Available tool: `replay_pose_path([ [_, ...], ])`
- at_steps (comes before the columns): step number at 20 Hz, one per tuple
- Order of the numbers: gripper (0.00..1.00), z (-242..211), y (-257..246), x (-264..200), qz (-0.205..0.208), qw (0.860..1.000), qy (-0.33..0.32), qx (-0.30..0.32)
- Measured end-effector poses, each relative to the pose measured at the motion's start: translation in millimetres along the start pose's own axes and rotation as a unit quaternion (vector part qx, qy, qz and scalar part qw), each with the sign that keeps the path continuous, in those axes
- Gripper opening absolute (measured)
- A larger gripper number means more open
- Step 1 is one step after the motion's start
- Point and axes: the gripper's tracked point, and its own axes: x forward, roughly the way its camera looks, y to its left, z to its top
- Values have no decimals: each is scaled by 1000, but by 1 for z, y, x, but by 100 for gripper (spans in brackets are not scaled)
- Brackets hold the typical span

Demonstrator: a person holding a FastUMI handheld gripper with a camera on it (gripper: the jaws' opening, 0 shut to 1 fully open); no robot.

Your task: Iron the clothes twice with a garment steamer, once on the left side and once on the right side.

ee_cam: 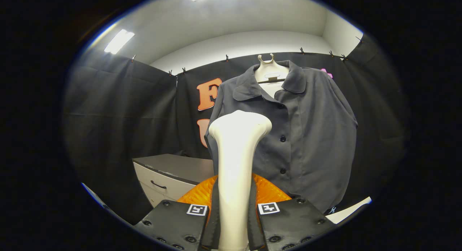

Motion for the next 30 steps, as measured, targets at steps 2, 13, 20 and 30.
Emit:
replay_pose_path([
  [2, 37, 2, -8, 26, -12, 1000, -2, 0],
  [13, 37, 6, -34, 89, -67, 998, -3, 3],
  [20, 37, -15, -31, 81, -76, 997, 7, -5],
  [30, 37, -87, -19, 54, -76, 996, 54, 10],
])
